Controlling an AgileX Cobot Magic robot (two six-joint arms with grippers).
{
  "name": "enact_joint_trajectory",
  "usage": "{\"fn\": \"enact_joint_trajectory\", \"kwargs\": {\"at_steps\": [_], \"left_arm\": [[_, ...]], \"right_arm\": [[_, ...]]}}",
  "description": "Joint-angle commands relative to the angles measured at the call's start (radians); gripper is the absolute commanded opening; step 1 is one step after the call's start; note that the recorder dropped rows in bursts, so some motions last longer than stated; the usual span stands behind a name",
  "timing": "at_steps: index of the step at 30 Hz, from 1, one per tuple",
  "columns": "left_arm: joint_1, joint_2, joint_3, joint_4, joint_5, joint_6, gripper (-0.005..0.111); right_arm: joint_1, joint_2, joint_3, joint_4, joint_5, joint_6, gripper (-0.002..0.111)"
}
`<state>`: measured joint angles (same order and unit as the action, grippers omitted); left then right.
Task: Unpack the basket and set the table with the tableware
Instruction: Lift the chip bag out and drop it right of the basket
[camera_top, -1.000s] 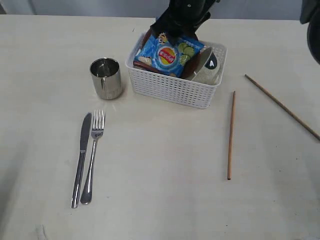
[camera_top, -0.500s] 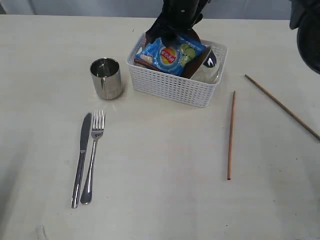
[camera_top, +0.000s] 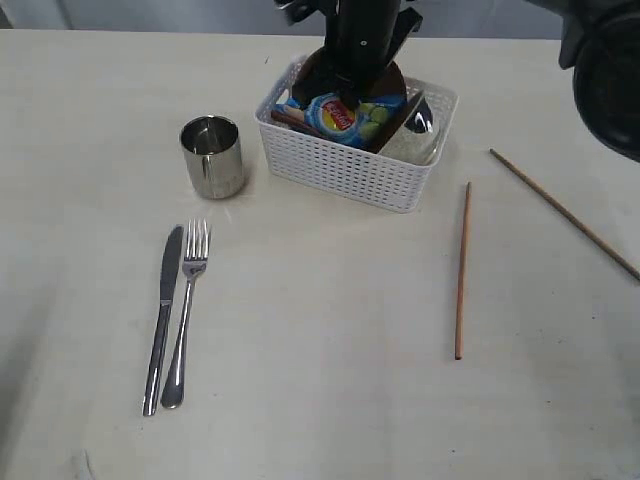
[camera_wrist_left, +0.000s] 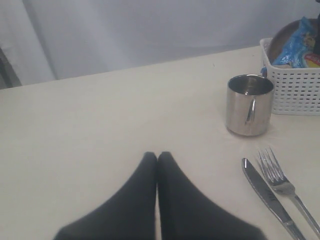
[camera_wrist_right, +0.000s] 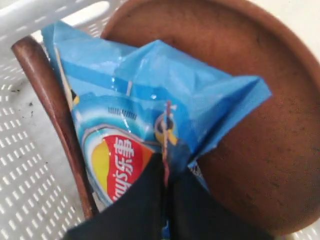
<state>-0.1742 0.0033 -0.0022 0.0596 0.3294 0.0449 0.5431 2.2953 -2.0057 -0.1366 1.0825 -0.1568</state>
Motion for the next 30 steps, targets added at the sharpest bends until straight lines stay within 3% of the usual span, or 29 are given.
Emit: {"fn": "enact_joint_trajectory", "kwargs": {"at_steps": [1,18,30], "left_arm": [[0.002,-0.003,0.002,-0.009,-0.007,0.0,0.0],[0.002,-0.003,0.002,-0.009,-0.007,0.0,0.0],[0.002,-0.003,0.002,-0.009,-0.007,0.0,0.0]], "right_arm": [[0.009,-0.026,-0.005,-0.027,0.017,-0.005,0.0],[0.037,-0.228,-0.005,-0.237,0.139,0.065,0.0],[-0.011,-0.404,0.081,-0.291,0.139,0.264,0.0]]}}
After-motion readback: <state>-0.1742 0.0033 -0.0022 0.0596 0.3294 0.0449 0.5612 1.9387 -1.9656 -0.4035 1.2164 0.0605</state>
